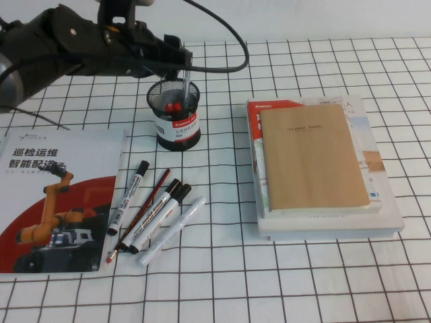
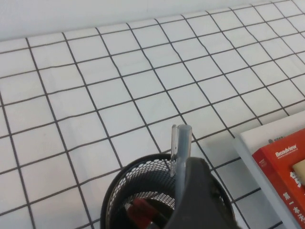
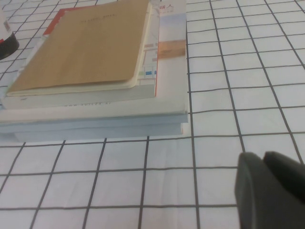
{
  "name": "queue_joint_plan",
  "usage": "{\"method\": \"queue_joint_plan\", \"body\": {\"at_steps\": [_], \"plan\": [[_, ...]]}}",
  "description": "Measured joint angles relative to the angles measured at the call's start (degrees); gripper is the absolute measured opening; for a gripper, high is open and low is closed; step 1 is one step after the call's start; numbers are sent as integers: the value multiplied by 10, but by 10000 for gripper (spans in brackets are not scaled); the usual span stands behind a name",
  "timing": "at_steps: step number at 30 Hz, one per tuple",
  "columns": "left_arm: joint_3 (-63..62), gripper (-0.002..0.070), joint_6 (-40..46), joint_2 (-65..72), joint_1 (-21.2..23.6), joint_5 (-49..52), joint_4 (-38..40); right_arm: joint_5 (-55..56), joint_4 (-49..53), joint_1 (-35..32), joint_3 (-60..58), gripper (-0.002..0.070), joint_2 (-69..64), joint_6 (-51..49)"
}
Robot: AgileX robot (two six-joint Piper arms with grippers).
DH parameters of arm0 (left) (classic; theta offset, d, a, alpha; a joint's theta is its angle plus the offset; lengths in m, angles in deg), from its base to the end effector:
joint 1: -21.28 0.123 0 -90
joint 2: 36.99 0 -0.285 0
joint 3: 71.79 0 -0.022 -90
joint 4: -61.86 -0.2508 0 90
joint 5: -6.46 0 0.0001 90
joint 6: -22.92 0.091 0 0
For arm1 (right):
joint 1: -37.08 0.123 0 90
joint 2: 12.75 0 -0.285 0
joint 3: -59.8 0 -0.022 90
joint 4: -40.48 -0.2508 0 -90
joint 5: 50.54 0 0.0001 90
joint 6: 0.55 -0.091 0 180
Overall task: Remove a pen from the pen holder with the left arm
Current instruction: 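Take a marker out of the pen holder and lay it on the table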
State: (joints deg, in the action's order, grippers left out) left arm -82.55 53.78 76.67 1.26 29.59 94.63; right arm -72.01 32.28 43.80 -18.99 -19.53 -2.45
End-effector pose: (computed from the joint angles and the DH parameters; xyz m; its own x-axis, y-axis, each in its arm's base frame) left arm 0.4054 -0.1684 0.3014 -0.5049 0.1883 -0.8424 0.5048 0.8560 -0.1113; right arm 0.0514 0.0109 0.1715 -0.3113 0.1299 -0.9414 -0.1165 0.9779 0.1735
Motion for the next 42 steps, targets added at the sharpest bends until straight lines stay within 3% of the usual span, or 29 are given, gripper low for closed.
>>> {"method": "queue_joint_plan", "body": {"at_steps": [17, 42], "plan": [[-148, 403, 17, 130, -10, 22, -10, 0, 0, 0, 0, -14, 0, 0], [-177, 403, 19, 197, -10, -27, -8, 0, 0, 0, 0, -14, 0, 0]]}}
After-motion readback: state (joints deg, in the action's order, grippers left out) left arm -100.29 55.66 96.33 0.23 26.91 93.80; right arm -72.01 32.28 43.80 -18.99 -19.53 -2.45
